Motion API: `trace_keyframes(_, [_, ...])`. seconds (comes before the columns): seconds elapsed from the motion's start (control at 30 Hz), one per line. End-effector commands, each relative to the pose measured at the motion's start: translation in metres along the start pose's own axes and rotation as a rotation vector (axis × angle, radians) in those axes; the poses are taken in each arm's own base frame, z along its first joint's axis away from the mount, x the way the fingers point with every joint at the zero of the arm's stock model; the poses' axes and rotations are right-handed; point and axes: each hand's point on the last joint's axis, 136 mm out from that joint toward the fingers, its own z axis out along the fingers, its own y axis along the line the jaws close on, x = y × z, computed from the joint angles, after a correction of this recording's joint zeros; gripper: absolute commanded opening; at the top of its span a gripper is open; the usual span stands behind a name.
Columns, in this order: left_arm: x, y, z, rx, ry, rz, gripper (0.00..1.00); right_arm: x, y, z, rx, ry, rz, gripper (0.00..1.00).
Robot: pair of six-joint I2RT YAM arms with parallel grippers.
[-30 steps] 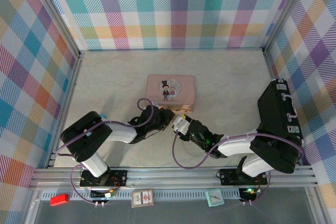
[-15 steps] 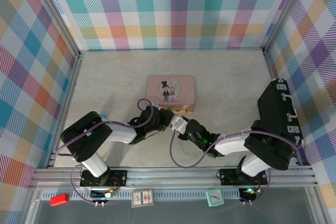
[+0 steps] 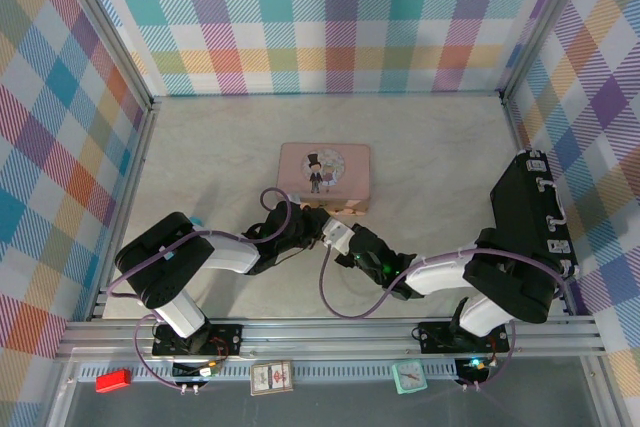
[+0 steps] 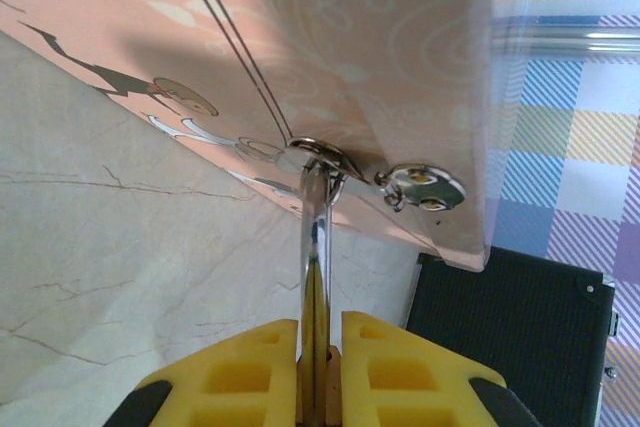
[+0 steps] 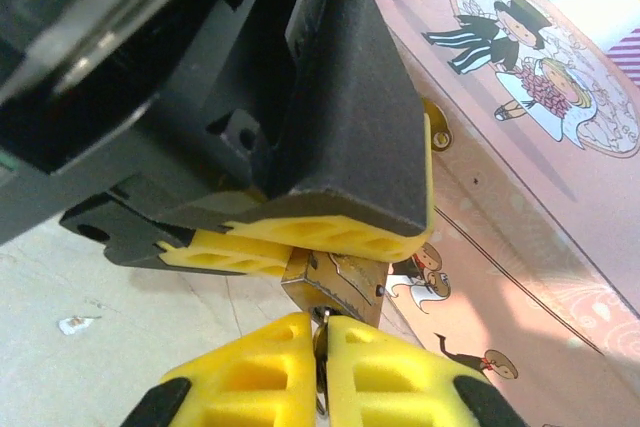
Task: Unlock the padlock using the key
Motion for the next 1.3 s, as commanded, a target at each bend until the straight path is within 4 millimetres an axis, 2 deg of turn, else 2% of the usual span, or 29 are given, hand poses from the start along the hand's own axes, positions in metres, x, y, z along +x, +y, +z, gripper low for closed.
trace_keyframes(0.0, [0.0, -0.034, -0.01, 0.118, -0.002, 0.024, 0.0, -0.017, -0.008, 0.003, 0.029, -0.022, 0.132, 0.06])
trace_keyframes(0.5, [-0.002, -0.033, -0.009, 0.114, -0.01, 0.027, 0.0, -0.015, -0.008, 0.002, 0.021, -0.008, 0.418, 0.0])
trace_keyframes(0.53, [-0.002, -0.033, -0.008, 0.113, -0.011, 0.027, 0.0, -0.011, -0.006, 0.001, 0.008, 0.015, 0.438, 0.0])
trace_keyframes(0.8, [-0.001, -0.028, -0.005, 0.097, -0.008, 0.031, 0.0, -0.013, 0.012, -0.005, -0.106, 0.066, 0.652, 0.0])
trace_keyframes(1.0, [-0.002, -0.022, -0.006, 0.065, -0.012, 0.043, 0.14, -0.007, 0.015, -0.006, -0.135, 0.092, 0.752, 0.0])
trace_keyframes(1.27, [-0.01, -0.021, -0.019, 0.019, -0.055, 0.084, 0.33, 0.001, 0.017, -0.004, -0.138, 0.119, 0.809, 0.0])
